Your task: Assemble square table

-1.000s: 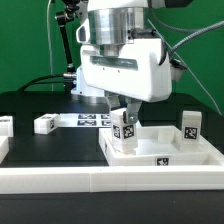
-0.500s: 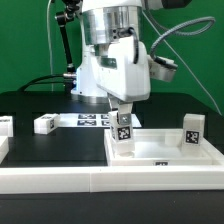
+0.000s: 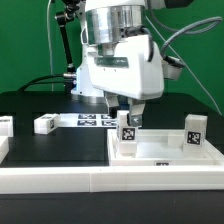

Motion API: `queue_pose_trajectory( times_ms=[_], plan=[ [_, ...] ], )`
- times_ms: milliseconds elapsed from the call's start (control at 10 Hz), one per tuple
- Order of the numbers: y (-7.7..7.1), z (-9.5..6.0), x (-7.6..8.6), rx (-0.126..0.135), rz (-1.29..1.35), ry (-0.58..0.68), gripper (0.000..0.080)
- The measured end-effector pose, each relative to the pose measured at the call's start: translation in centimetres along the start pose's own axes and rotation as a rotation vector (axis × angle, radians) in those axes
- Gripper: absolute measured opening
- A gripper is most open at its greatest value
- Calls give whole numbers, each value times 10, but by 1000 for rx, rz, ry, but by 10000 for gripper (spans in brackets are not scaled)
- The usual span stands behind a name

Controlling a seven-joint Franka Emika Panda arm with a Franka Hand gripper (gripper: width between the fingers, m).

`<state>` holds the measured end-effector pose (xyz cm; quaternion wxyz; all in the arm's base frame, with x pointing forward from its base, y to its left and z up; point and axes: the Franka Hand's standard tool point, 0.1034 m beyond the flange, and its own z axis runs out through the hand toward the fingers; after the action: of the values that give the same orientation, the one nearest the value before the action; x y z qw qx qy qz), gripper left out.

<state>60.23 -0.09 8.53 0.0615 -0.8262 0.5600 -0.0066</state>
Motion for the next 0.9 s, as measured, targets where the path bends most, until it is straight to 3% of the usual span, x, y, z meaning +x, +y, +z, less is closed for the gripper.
queue_pose_trajectory(
  times_ms=[300, 600, 900],
  plan=[
    [1, 0, 1, -1, -236, 0, 649],
    [-1, 2, -5, -32, -543, 18, 649],
    [-1, 2, -8, -45, -748, 20, 649]
  ],
)
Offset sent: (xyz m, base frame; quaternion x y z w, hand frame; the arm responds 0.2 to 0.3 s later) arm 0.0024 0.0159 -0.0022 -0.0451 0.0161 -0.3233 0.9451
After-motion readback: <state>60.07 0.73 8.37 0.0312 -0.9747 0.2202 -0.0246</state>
